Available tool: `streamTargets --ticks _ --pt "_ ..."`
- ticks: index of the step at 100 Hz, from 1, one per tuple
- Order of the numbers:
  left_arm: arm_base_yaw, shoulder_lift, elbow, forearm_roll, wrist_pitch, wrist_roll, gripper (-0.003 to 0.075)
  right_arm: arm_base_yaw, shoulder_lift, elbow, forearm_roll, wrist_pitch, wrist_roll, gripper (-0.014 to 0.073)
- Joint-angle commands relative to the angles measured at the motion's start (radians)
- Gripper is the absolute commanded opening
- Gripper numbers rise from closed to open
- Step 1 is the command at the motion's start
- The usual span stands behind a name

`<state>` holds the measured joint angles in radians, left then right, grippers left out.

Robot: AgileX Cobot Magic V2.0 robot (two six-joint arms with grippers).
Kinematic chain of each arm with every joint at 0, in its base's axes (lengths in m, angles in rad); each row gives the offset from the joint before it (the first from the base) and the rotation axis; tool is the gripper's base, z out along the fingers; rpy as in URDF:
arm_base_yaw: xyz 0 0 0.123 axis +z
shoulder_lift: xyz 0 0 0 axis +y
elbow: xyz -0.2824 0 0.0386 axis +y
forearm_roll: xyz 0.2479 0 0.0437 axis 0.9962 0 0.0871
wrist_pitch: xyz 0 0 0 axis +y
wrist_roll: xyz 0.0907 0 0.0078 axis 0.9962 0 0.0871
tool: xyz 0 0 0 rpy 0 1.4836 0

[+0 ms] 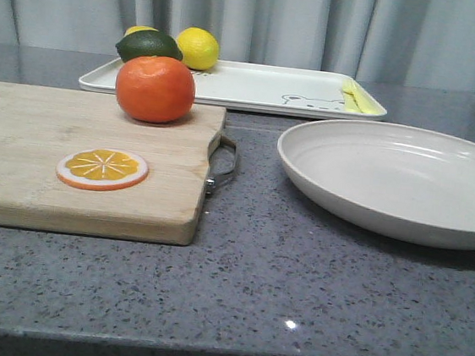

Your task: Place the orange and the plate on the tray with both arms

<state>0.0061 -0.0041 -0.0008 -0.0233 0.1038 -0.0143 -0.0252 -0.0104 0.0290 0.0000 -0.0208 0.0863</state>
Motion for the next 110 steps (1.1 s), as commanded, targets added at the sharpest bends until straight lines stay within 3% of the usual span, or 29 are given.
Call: streamTargets --ticks 1,48,65,110 --pt "0.001 -0.031 0.025 -0.006 -0.086 -0.010 -0.0019 0.001 -0.020 -0.001 -0.010 -0.075 -0.003 -0.0069" --pt "0.001 -0.031 0.021 -0.008 -0.156 -0.010 -0.0019 0.001 -0.020 -0.007 -0.010 -0.075 -0.003 -0.0069" --pt "0.001 -0.029 -0.005 -0.025 -0.150 -0.010 -0.0019 0.001 -0.017 -0.055 -0.010 0.000 -0.003 -0.0066" --pt "0.001 0.213 -0.239 -0.033 -0.128 -0.010 -0.0019 0.001 0.182 -0.273 -0.010 0.092 -0.003 -0.0066"
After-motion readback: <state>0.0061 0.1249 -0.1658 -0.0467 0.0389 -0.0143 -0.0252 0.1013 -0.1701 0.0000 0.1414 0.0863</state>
